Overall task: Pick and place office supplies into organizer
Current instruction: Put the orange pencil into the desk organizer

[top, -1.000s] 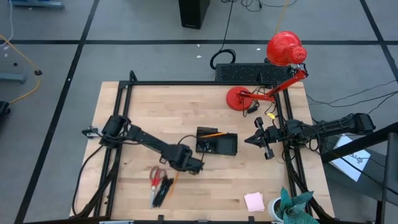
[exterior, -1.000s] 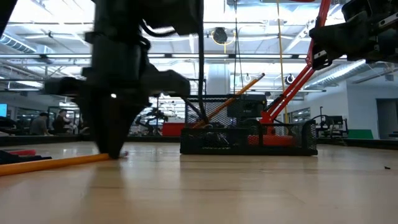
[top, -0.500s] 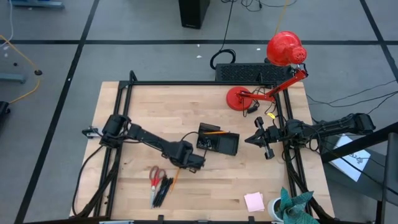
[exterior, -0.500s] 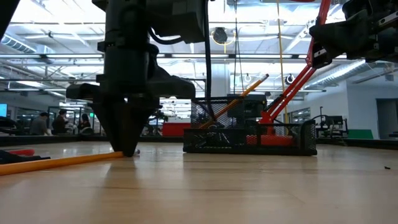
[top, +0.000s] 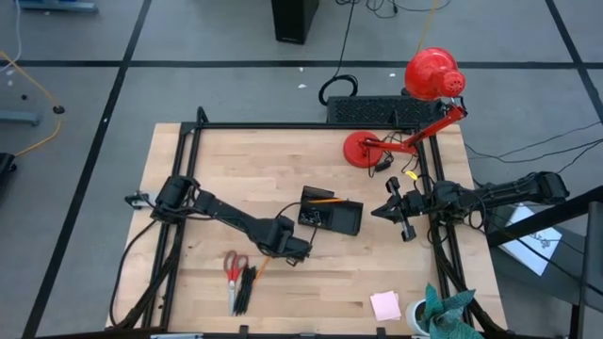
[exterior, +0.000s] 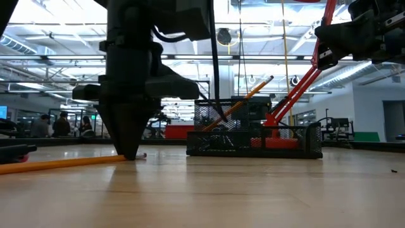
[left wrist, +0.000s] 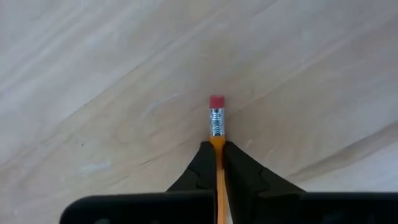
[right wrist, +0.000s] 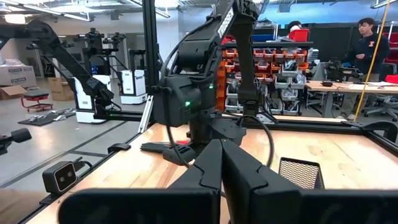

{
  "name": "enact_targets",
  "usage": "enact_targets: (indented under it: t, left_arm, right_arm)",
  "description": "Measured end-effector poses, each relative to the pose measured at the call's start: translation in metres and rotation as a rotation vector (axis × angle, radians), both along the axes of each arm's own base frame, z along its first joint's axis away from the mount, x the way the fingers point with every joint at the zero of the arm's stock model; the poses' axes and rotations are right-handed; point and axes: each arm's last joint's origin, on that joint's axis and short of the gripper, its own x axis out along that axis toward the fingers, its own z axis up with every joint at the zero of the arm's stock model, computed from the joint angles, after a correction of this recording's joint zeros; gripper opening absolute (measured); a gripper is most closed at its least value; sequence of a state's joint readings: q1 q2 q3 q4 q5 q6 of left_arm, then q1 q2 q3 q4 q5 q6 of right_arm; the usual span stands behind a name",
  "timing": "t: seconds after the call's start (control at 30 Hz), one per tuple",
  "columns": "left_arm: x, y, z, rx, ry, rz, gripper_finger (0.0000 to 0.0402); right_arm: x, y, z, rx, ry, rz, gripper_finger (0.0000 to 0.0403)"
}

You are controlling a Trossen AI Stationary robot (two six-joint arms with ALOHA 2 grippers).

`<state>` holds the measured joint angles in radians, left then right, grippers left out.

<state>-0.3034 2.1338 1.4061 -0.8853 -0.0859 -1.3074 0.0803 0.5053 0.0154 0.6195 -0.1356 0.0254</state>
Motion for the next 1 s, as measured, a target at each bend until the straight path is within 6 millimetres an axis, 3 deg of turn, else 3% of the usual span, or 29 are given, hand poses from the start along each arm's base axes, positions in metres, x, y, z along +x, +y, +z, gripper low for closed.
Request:
enact_targets:
  t: [0.1, 0.37, 0.63, 0.83, 1.0]
  left_arm:
    - [-0.003, -0.005, 0.010, 0.071, -0.054, -0.030, 0.0008]
    - [-0.004, -0.015, 0.064, 0.244, -0.337, -0.138, 0.0009]
    - [0.007, -0.024, 0.083, 0.304, -0.527, -0.271, 0.0011]
    - [0.027, -0.014, 0.092, 0.365, -0.641, -0.425, 0.0006]
    - [0.036, 0.001, 0.128, 0.473, -0.797, -0.585, 0.0013]
  right_arm:
    - [0.000, 0.000, 0.000, 0.000, -0.002, 0.000, 0.0000]
    - [0.000, 0.000, 0.001, 0.012, -0.003, 0.001, 0.0000]
    - [0.000, 0.000, 0.001, 0.016, -0.002, 0.002, 0.0000]
    - [0.000, 0.000, 0.001, 0.020, -0.001, 0.003, 0.0000]
    - [0.000, 0.000, 0.000, 0.024, 0.001, 0.003, 0.0000]
